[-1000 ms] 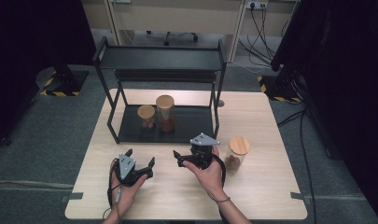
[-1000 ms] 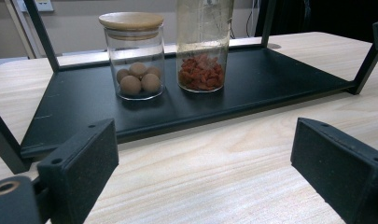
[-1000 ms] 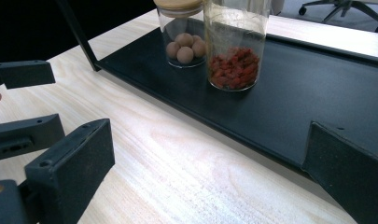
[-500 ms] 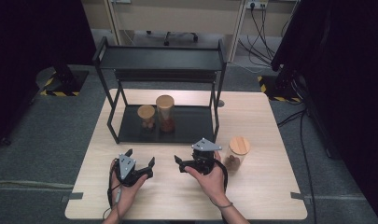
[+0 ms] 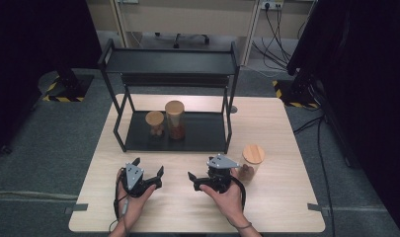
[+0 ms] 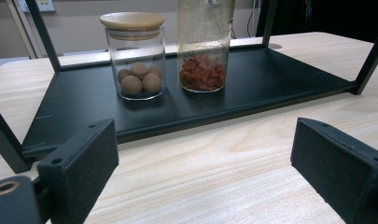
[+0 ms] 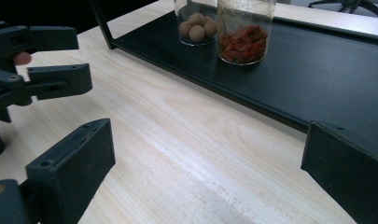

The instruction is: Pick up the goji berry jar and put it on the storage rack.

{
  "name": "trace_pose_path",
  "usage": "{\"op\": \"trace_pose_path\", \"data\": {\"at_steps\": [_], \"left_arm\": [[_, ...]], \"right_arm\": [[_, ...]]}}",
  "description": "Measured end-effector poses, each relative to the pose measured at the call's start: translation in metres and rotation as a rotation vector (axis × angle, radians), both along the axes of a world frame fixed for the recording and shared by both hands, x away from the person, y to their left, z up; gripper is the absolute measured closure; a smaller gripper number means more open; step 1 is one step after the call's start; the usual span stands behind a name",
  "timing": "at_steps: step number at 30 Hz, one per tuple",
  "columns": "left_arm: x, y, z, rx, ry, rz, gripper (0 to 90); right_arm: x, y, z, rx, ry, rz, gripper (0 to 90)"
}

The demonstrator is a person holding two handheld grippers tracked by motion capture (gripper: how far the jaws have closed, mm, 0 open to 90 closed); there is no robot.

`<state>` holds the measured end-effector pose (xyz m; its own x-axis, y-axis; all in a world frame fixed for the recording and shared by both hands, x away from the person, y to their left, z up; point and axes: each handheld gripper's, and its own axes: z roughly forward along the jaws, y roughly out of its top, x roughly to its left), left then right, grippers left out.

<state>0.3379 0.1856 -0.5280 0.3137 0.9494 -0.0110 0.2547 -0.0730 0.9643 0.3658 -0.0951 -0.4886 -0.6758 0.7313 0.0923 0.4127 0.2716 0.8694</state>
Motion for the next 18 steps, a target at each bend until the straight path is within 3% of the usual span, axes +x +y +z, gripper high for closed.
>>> {"op": "trace_pose_path", "data": {"at_steps": [18], "left_arm": [[0.0, 0.0, 0.0, -0.001, -0.002, 0.002, 7.2]], "right_arm": [[-0.027, -0.02, -0.004, 0.008, 0.008, 0.013, 3.1]]}}
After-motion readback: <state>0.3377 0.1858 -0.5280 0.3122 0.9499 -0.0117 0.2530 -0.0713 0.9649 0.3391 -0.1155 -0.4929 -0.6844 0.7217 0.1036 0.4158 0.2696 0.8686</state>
